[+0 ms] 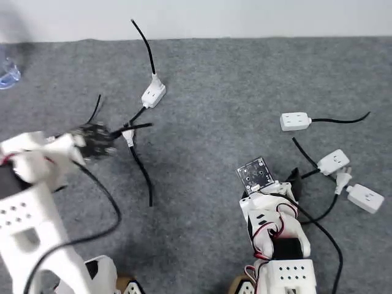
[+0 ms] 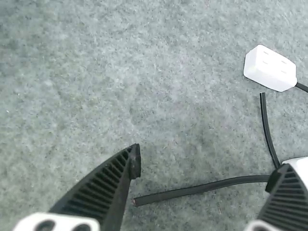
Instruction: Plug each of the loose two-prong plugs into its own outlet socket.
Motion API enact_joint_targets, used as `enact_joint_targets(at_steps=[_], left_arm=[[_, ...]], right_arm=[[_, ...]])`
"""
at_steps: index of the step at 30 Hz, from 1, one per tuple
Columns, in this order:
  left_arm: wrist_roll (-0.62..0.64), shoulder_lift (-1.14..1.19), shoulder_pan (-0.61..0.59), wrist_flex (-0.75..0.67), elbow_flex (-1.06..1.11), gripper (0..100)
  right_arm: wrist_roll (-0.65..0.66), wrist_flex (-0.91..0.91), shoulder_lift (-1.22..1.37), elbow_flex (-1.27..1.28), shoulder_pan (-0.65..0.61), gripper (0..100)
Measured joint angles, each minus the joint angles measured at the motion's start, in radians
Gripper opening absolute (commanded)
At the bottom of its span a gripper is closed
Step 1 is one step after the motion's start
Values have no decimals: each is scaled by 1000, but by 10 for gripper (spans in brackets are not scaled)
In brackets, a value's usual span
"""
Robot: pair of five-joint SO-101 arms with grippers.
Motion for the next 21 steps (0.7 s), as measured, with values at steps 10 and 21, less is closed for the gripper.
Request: enact_joint_targets(at_steps=[10, 21], left_arm=[[399, 75, 559, -75, 124, 12], [700, 493, 815, -468, 166, 12]], right_arm=[[0, 49, 0, 0, 58, 405], [-109, 8, 0, -2, 249, 405]])
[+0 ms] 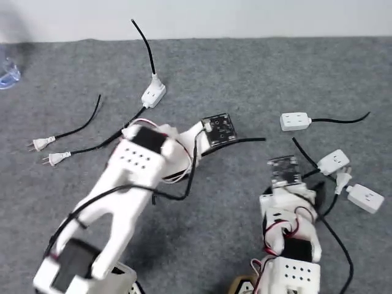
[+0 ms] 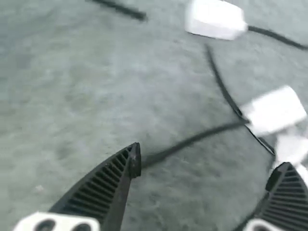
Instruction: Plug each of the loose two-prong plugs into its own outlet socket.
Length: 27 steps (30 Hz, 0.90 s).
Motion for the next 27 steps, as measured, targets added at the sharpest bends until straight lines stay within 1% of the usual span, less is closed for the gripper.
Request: enact_joint_targets(at_steps=[4, 10, 13, 18, 19, 21, 24, 27], left_arm=[[17, 138, 17, -94, 2, 12], [23, 334, 92, -195, 2, 12], [25, 361, 135, -215, 2, 12], [26, 361, 169, -215, 2, 26], [26, 361, 170, -215, 2, 51], [26, 361, 173, -215, 2, 132], [26, 361, 175, -181, 2, 243], [25, 361, 175, -143, 0, 288]], right_arm=[[-51, -12, 0, 0, 61, 405], [-58, -15, 0, 0, 74, 405], [-58, -15, 0, 0, 75, 405], [-58, -15, 0, 0, 75, 405], [-58, -15, 0, 0, 75, 405], [-58, -15, 0, 0, 75, 405], [-58, -15, 0, 0, 75, 405], [-58, -15, 0, 0, 75, 405]])
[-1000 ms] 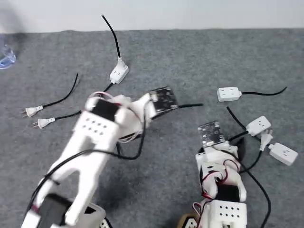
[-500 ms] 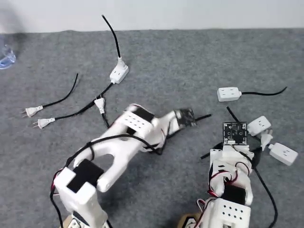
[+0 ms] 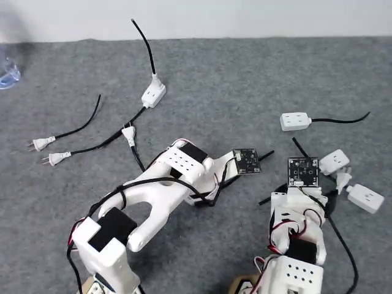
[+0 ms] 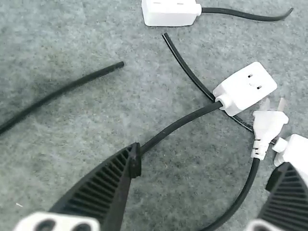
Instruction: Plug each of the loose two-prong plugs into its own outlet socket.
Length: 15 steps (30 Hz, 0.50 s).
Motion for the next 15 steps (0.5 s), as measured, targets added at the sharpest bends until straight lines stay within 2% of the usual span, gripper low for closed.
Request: enact_joint_targets(at_steps=[5, 9, 15], left_arm=[[-5, 0, 2, 81, -87, 289], [3, 0, 2, 245, -233, 289], [107, -49, 2, 526, -462, 269]], right_arm=[[0, 0, 0, 0, 0, 405], [0, 0, 0, 0, 0, 405], [0, 0, 0, 0, 0, 405]])
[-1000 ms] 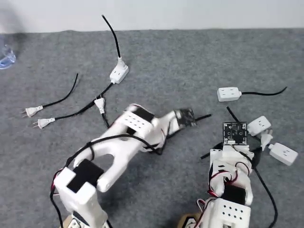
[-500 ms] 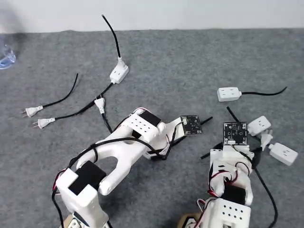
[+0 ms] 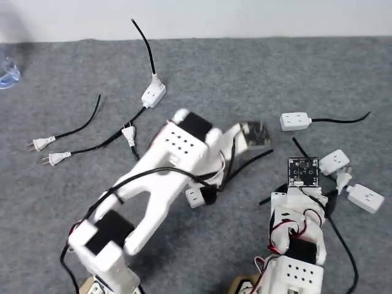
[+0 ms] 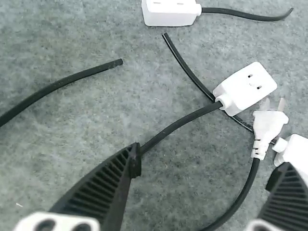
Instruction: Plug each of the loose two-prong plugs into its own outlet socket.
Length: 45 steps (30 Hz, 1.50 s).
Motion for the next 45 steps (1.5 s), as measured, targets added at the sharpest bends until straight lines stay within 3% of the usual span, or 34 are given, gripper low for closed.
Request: enact_joint_targets(at_steps=[4, 10, 14, 19, 23, 29, 35, 45], left_arm=[[112, -180, -18, 77, -78, 269], [239, -516, -199, 83, -8, 269], [282, -686, -376, 69, 198, 269], [285, -879, -555, -150, 644, 269], [267, -1082, -575, -345, 1019, 269], [315, -1438, -588, -489, 1364, 269], [333, -1737, -586, -522, 1568, 269], [310, -1909, -586, -523, 1694, 269]], right_arm=[[0, 0, 0, 0, 0, 405], [0, 109, 0, -100, 26, 405], [0, 304, 0, -233, 97, 405], [68, 373, 0, -264, 244, 404], [144, 259, 0, -172, 287, 396], [164, 157, 2, -123, 290, 244], [167, 100, 129, -126, 264, 330], [120, 107, 672, -508, 261, 273]])
